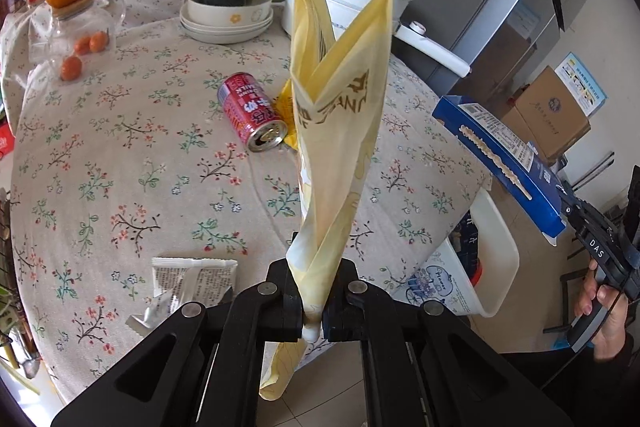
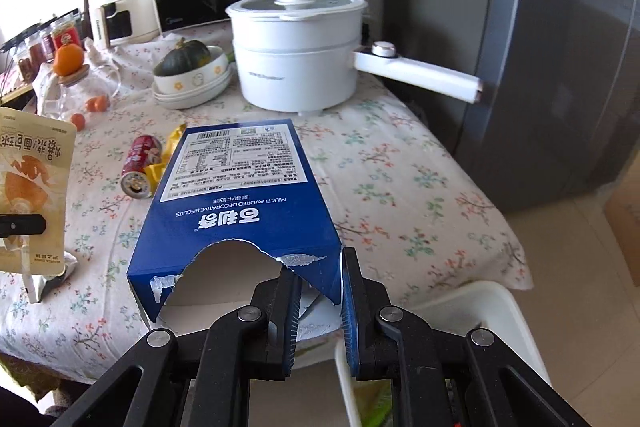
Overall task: Collect trash
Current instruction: 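Carry the blue box and cream bag over the white bin with both tools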
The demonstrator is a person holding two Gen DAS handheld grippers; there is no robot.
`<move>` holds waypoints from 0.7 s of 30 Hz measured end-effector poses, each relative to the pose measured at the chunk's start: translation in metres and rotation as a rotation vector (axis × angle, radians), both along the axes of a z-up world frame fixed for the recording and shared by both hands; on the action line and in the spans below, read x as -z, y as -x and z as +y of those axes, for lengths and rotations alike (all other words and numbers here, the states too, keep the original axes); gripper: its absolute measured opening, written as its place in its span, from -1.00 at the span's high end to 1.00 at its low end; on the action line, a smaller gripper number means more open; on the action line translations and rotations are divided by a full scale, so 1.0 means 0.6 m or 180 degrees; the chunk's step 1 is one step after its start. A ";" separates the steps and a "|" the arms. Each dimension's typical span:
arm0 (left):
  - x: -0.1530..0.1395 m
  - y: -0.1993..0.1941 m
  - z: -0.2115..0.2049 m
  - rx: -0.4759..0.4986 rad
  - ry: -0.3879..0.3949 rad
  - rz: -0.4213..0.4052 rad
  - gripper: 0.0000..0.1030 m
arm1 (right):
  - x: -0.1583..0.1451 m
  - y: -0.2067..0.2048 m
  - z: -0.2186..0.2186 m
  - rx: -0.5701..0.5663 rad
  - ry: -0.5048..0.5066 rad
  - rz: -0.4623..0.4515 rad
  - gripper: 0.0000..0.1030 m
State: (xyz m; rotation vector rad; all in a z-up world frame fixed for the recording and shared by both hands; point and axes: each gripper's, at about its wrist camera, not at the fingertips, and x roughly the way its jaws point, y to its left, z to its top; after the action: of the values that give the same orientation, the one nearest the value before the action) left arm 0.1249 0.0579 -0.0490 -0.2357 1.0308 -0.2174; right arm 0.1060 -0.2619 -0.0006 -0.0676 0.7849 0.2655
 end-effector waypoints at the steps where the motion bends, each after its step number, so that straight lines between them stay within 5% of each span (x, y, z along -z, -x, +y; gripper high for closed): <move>1: 0.000 -0.002 -0.011 0.0035 0.0001 0.0001 0.89 | 0.002 0.005 -0.016 0.0053 0.0002 0.0009 0.70; 21: 0.018 -0.020 -0.206 0.0675 -0.0053 0.0077 0.89 | 0.082 0.082 -0.257 0.0855 0.0173 0.0425 0.69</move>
State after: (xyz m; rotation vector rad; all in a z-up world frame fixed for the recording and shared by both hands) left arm 0.1370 -0.0659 -0.0597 -0.1138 1.0815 -0.3985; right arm 0.0569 -0.4163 -0.0499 0.0050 0.9237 -0.0064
